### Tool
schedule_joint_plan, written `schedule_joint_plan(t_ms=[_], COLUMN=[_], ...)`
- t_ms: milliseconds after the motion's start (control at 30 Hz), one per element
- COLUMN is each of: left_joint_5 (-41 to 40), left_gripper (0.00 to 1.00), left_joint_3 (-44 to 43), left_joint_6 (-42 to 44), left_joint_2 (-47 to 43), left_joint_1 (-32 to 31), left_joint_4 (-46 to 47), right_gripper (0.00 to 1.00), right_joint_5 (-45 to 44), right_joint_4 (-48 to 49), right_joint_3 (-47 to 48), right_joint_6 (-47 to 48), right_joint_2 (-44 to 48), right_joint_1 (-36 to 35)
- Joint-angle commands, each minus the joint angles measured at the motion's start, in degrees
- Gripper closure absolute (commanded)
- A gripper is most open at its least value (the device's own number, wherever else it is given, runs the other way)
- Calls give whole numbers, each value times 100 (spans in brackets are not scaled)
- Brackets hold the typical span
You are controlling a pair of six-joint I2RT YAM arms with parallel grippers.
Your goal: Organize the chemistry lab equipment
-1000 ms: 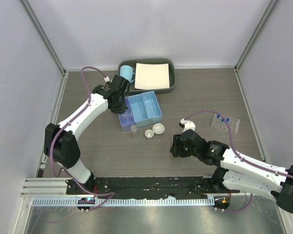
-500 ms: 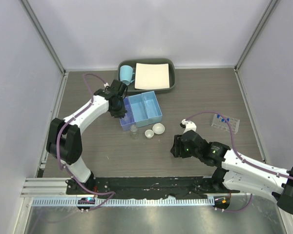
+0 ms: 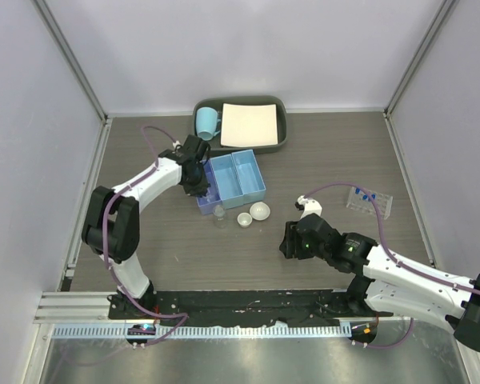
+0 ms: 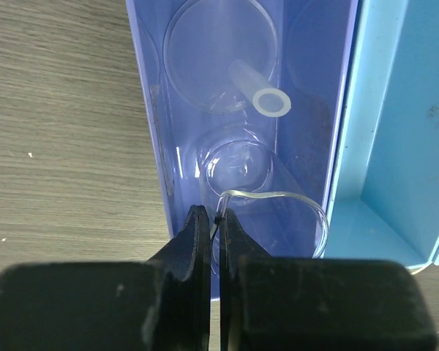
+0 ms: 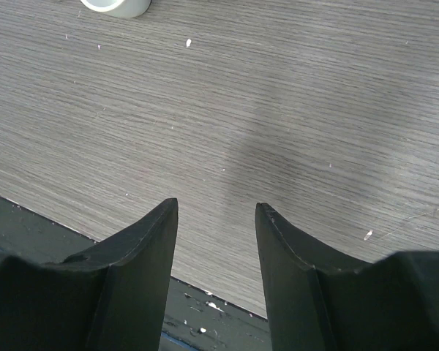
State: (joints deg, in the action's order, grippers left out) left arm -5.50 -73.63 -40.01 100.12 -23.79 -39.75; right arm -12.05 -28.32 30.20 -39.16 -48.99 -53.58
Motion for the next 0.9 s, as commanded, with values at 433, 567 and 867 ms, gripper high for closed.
schedule_joint_plan(t_ms=[433,567,867], left_joint_5=[260,242,172], left_gripper=[87,80,76], left_joint_3=[191,147,59], left_joint_6=[37,63,107], left_joint_2=[17,-27,-115], left_joint_1=[59,59,59], left_joint_4=[380,284,90], right_gripper=[48,48,48], right_joint_5=[-87,-78,-78], right_joint_4=[160,168,142], right_joint_3=[-84,-84,-110], right_joint_6=[-31,-31,-57], right_joint_2=[83,83,162], right_joint_1=[-38,-47,-47])
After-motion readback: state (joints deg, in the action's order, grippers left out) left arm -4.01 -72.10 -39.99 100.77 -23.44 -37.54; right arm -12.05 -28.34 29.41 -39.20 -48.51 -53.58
